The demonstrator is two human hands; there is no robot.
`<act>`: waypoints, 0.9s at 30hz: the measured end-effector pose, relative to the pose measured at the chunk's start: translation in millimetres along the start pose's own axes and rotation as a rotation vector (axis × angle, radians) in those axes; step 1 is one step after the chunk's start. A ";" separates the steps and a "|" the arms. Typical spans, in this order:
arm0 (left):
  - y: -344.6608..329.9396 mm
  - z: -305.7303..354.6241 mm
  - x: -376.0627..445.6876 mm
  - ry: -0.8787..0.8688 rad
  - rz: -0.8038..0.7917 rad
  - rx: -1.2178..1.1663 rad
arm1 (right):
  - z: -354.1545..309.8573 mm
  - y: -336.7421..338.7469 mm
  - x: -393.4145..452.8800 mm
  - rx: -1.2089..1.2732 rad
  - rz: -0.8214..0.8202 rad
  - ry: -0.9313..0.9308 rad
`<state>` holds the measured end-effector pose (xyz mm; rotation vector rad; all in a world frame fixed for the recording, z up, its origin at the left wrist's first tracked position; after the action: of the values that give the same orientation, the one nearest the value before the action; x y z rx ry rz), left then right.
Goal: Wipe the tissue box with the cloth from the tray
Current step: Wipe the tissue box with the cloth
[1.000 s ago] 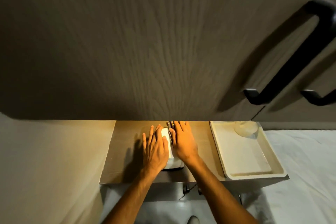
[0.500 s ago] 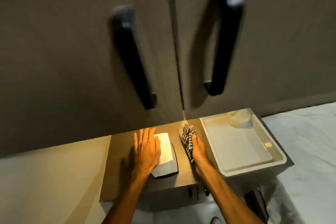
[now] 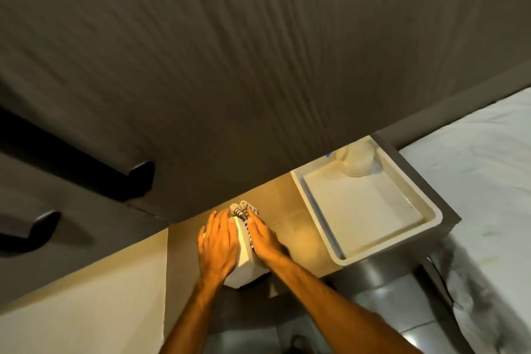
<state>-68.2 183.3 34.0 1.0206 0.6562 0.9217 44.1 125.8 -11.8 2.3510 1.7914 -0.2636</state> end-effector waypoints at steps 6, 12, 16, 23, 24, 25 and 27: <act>-1.9 -6.1 5.7 0.053 0.034 0.011 | 37.3 -15.0 -42.4 0.058 0.182 -0.109; -9.9 -15.7 0.8 0.174 -0.089 -0.003 | -3.7 -12.3 -10.9 -0.108 0.109 0.108; -4.0 -10.0 5.7 0.122 0.011 0.014 | 16.9 0.5 7.4 -0.090 0.201 -0.082; -8.2 -15.7 9.0 0.120 0.005 0.054 | 32.8 -25.8 -24.8 -0.086 0.335 -0.060; -4.6 -11.5 9.8 0.103 0.037 0.070 | 23.0 -24.2 -15.8 -0.123 0.310 -0.035; -3.2 -8.4 11.0 0.077 0.048 0.089 | 14.3 -22.5 -4.6 -0.116 0.253 -0.017; -4.2 -8.4 10.2 0.109 0.023 0.050 | 8.0 -15.4 20.7 -0.036 0.179 -0.057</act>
<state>-68.8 194.8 26.3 1.0297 0.7629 0.9905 34.3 147.2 -25.0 2.4328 1.5361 -0.2676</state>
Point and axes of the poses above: each hand's wrist, its own x-axis towards the middle knuckle, its own y-axis out of the back of the hand, z = x × y, the point moved 5 cm from there along x, towards the middle knuckle, and after that the axes turned 7 degrees about -x, right-handed, at the moved point
